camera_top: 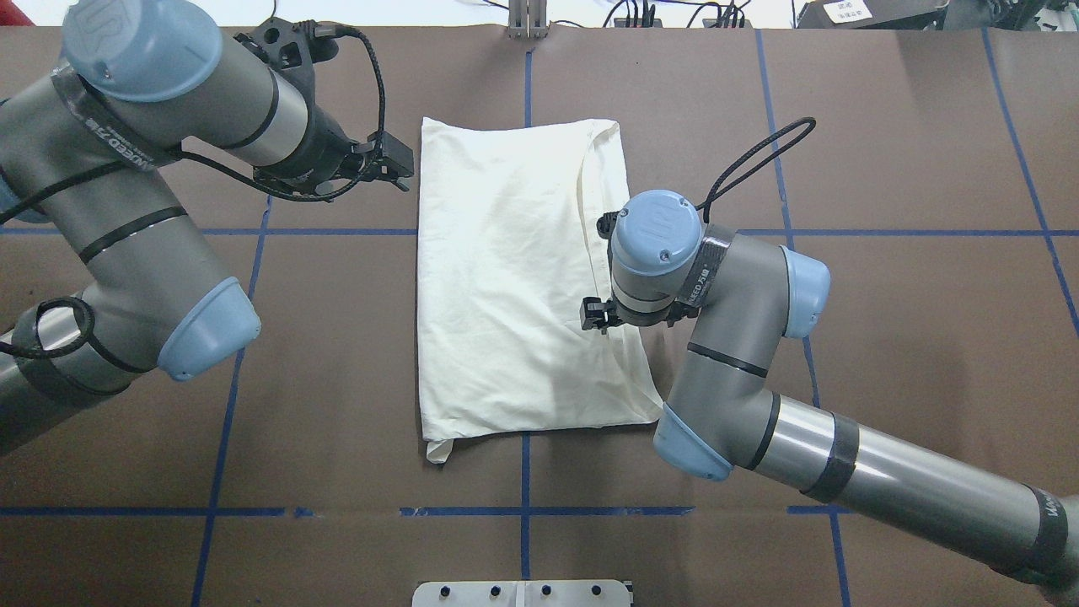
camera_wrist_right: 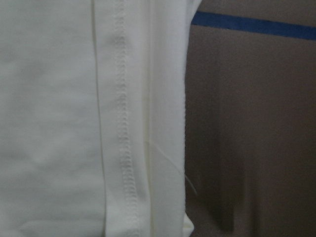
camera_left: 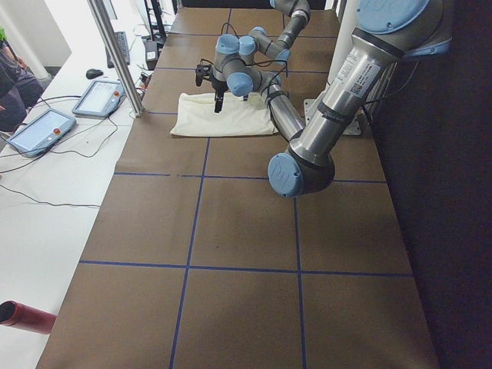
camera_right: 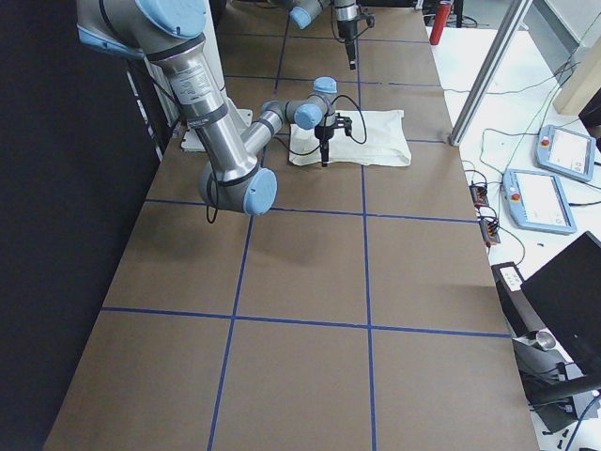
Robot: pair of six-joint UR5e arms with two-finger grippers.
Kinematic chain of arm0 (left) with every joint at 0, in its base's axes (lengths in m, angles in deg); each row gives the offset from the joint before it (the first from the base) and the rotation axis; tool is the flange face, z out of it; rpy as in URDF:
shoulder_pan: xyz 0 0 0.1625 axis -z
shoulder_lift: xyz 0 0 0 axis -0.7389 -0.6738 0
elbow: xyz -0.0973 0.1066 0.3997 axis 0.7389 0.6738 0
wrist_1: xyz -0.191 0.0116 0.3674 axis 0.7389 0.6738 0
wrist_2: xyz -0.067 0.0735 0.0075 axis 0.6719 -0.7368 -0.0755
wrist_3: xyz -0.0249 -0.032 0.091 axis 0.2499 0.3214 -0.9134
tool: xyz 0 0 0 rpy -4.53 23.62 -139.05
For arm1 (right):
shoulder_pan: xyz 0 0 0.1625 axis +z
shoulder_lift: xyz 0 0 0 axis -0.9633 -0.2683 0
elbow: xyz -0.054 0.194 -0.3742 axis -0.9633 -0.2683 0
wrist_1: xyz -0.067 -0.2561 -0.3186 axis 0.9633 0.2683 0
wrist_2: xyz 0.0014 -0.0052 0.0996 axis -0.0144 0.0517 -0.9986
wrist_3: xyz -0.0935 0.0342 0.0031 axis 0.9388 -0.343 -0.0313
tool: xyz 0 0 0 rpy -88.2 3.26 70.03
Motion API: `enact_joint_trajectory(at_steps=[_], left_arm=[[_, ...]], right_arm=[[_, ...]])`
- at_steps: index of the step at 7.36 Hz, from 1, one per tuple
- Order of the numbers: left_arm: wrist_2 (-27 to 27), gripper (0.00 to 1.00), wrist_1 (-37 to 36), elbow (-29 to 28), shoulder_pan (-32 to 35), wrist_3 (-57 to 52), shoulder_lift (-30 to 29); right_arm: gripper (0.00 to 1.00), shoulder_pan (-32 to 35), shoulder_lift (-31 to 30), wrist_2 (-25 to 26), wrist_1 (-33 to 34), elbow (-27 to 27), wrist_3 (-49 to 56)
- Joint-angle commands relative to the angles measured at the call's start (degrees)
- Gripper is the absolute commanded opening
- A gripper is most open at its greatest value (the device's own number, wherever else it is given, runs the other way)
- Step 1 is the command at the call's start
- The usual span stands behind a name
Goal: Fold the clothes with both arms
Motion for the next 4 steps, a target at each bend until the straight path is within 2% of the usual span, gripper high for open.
enact_joint_trajectory(at_steps=[1,3,4], left_arm=[[0.00,1.00,0.00,0.12,-0.53,0.31,-0.28],[0.00,1.00,0.00,0.12,-1.15,0.40,-0.37],[0.00,1.00,0.00,0.21,-1.41,0.40,-0.37]], right_arm=[[1.00,1.63,-1.37,-0.11,0.12,0.08,2.32],[1.00,4.35,-4.01,-0.20,0.03,0.61,6.88],[1.00,7.41,-4.11,-2.46,0.29,0.69,8.99]])
